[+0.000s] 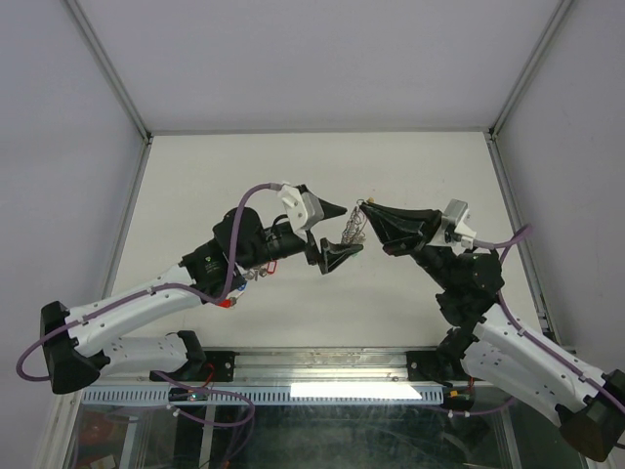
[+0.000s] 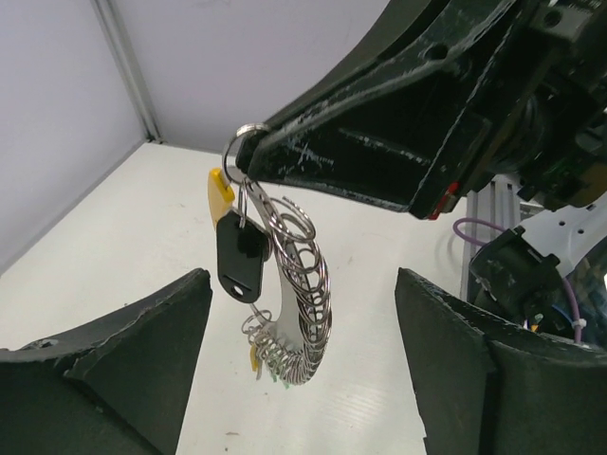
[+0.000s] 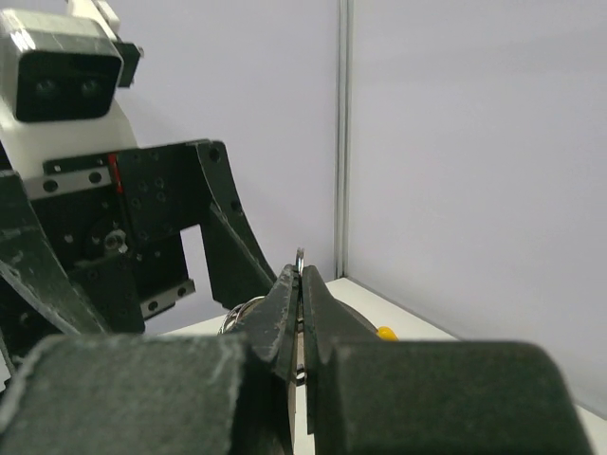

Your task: Put the keys on the keyring

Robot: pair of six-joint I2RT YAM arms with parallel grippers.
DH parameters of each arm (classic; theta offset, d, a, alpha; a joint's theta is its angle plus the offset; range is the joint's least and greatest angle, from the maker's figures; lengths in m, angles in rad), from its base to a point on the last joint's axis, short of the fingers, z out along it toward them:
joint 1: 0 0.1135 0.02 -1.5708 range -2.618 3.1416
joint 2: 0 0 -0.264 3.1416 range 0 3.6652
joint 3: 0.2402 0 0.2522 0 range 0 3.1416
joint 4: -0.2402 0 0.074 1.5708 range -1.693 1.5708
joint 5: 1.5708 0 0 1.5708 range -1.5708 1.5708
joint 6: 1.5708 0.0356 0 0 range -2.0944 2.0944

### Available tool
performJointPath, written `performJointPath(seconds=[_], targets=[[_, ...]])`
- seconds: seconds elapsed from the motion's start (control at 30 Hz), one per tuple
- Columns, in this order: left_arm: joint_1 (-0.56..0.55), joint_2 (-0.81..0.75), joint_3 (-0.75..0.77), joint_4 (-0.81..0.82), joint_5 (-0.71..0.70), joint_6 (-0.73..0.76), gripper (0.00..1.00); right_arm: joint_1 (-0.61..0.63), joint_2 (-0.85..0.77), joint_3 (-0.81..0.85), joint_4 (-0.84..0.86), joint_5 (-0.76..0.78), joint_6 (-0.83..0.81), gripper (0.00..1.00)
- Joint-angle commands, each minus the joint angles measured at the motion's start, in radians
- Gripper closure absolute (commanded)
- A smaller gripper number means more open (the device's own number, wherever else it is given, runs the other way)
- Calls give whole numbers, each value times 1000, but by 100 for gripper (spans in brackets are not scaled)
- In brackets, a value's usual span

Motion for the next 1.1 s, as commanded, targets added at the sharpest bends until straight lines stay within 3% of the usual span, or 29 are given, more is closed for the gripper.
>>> performJointPath(seconds=[0.0, 0.57, 0.77, 0.93, 1.07], targets=[[-17, 24, -12, 98, -55, -24, 27, 4, 5, 59, 93, 34, 28, 100], [-27, 62, -30, 132, -132, -14, 76, 4, 25, 55, 139, 55, 102, 100], [-30, 57, -29, 129, -133, -5, 99, 4, 19, 53, 132, 63, 100, 99], [-32, 54, -19, 112, -135, 1, 100, 4, 3, 52, 102, 65, 80, 93], [-32, 52, -14, 96, -138, -5, 100, 4, -30, 60, 35, 78, 28, 77]])
